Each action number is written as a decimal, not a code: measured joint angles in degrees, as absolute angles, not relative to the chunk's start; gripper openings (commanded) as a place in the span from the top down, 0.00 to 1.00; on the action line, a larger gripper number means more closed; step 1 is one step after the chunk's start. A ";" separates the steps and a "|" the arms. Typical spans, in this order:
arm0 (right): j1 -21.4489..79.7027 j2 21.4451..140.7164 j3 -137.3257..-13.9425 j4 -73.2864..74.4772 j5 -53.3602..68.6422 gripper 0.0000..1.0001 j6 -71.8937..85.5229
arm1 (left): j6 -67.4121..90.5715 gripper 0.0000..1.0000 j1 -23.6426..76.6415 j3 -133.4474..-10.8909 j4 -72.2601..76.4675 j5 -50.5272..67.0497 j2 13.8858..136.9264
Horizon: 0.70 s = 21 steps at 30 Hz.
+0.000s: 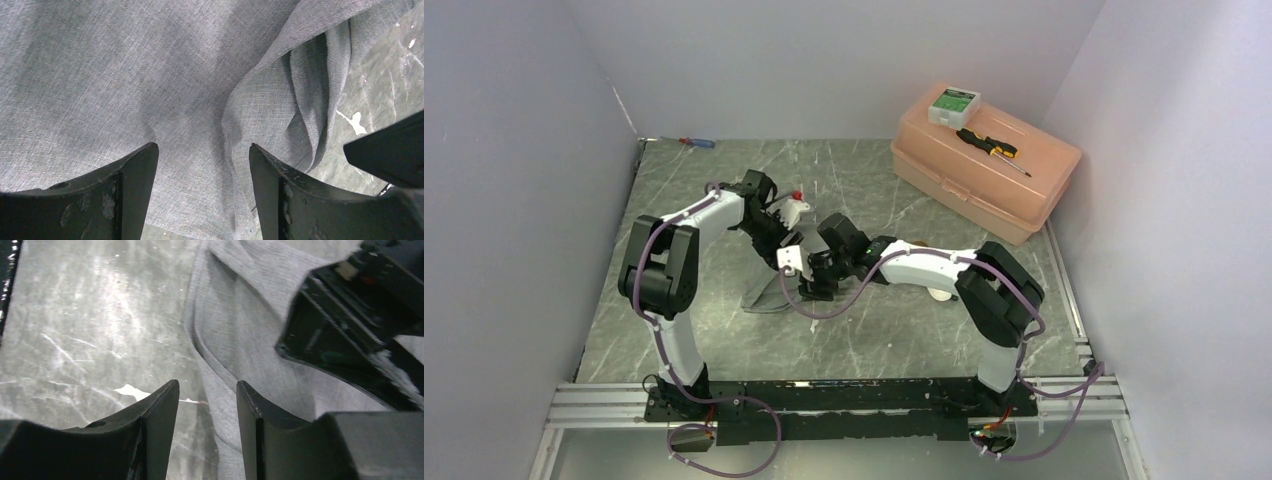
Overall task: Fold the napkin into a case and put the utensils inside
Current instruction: Fold the lower triangle-folded napkin at the center of the board.
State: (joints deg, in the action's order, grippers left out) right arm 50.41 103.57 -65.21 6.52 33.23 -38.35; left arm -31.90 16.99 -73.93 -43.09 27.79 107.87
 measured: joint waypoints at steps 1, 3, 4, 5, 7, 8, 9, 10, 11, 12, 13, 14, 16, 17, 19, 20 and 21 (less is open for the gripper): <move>50.68 103.70 -65.47 7.20 33.71 0.53 -38.79 | -31.94 0.28 16.84 -74.06 -43.16 27.79 107.87; 51.22 104.03 -65.69 8.12 34.76 0.54 -39.77 | -32.08 0.28 16.51 -74.26 -43.31 27.79 107.87; 51.51 104.25 -65.71 8.71 35.09 0.55 -40.18 | -32.10 0.27 16.32 -74.30 -43.40 27.77 107.87; 51.81 104.49 -65.71 9.30 35.16 0.55 -40.56 | -32.10 0.27 16.16 -74.30 -43.51 27.77 107.87; 52.38 105.14 -65.71 9.98 34.96 0.55 -40.99 | -32.08 0.27 15.92 -74.41 -43.86 27.79 107.96; 52.69 105.58 -65.71 10.07 34.70 0.55 -41.06 | -32.05 0.27 15.79 -74.61 -44.10 27.79 108.12; 53.01 106.10 -65.71 10.02 34.24 0.55 -41.15 | -32.03 0.27 15.68 -74.98 -44.36 27.81 108.36; 53.36 106.69 -65.71 9.96 33.36 0.55 -41.25 | -31.97 0.27 15.53 -75.50 -44.62 27.86 108.64; 53.71 107.28 -65.71 9.87 32.47 0.55 -41.45 | -31.88 0.27 15.33 -76.14 -45.04 28.01 108.92; 54.02 107.79 -65.71 9.80 31.42 0.55 -41.58 | -31.86 0.27 15.16 -76.97 -45.56 28.36 109.19; 54.26 108.16 -65.71 9.78 30.63 0.55 -41.69 | -31.83 0.27 14.98 -77.93 -46.11 28.75 109.45; 54.54 108.42 -65.71 9.67 29.63 0.55 -41.82 | -31.86 0.27 14.74 -79.02 -46.70 29.08 109.69; 54.98 108.47 -65.71 9.04 28.03 0.55 -41.87 | -31.90 0.26 14.28 -80.97 -47.81 29.78 109.78; 55.13 108.42 -65.71 8.34 27.20 0.55 -41.89 | -31.97 0.25 14.06 -81.95 -48.47 30.17 109.80; 55.37 108.42 -65.71 7.18 25.87 0.54 -41.89 | -32.16 0.24 13.65 -83.77 -49.63 30.85 109.78; 55.46 108.36 -65.71 6.76 25.34 0.53 -41.87 | -32.18 0.24 13.52 -84.49 -50.19 31.14 109.80; 55.53 108.20 -65.67 6.28 24.77 0.53 -41.87 | -32.23 0.24 13.41 -85.03 -50.61 31.40 109.80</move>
State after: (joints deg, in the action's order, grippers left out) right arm 55.53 108.20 -65.67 6.28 24.77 -41.87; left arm -32.23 13.41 -85.03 -50.61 31.40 109.80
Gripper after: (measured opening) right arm 0.456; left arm 0.754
